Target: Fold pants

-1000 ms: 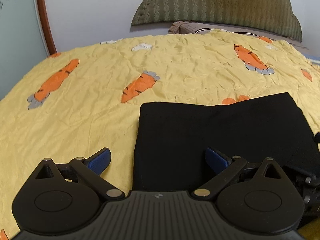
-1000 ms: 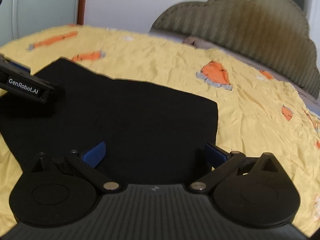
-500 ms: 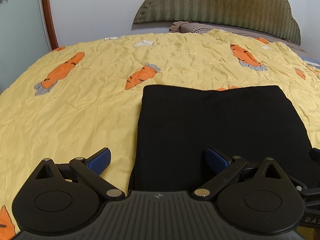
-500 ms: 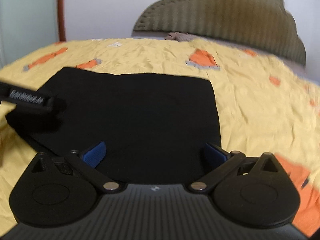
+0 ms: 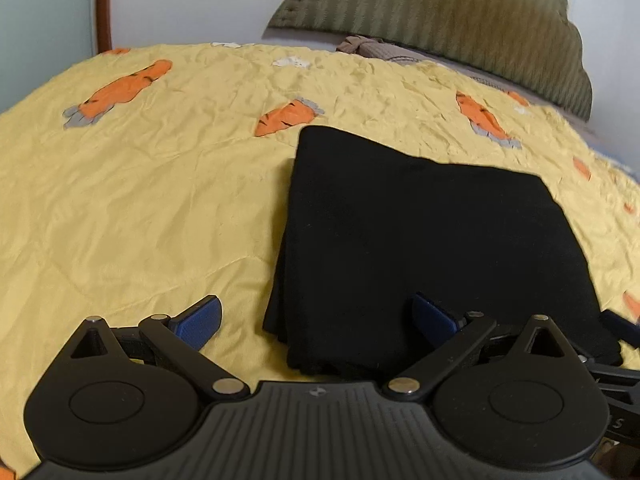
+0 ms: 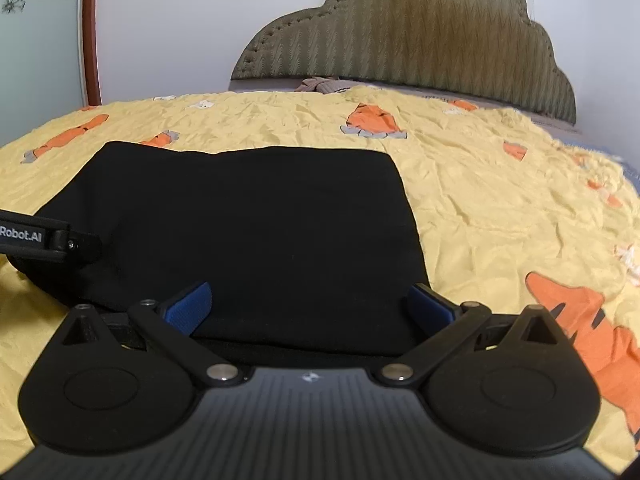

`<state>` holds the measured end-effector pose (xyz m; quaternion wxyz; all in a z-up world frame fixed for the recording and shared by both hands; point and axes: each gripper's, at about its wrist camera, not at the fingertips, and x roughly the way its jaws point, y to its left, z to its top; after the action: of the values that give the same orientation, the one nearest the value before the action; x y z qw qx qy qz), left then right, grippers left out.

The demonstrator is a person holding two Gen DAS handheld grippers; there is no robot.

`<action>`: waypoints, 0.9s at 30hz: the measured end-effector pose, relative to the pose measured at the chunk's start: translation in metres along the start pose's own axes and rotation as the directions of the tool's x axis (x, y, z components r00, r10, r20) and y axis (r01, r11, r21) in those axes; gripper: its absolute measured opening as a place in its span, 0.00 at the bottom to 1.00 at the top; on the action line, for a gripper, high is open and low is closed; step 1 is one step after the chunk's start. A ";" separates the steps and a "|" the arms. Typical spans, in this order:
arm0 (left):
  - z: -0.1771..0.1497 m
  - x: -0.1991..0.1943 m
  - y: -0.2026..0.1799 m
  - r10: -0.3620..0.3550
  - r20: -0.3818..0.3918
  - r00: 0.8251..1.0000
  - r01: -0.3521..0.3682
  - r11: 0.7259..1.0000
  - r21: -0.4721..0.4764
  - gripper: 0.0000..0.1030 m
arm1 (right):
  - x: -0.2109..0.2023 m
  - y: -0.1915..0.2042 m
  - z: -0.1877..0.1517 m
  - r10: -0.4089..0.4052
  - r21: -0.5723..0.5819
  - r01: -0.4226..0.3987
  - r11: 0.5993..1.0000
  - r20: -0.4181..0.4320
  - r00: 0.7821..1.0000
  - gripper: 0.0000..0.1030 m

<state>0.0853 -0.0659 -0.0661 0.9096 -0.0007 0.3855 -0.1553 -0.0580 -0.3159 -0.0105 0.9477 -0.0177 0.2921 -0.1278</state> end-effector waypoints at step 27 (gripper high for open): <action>-0.035 -0.047 -0.030 0.073 0.035 0.997 -0.076 0.991 0.109 0.98 | -0.033 0.014 -0.014 -0.101 -0.020 0.102 0.995 0.023 0.995 1.00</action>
<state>0.0212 -0.0769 -0.0540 0.9192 0.0616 0.3619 -0.1424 -0.0888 -0.2939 -0.0060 0.9428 -0.0441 0.2819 -0.1724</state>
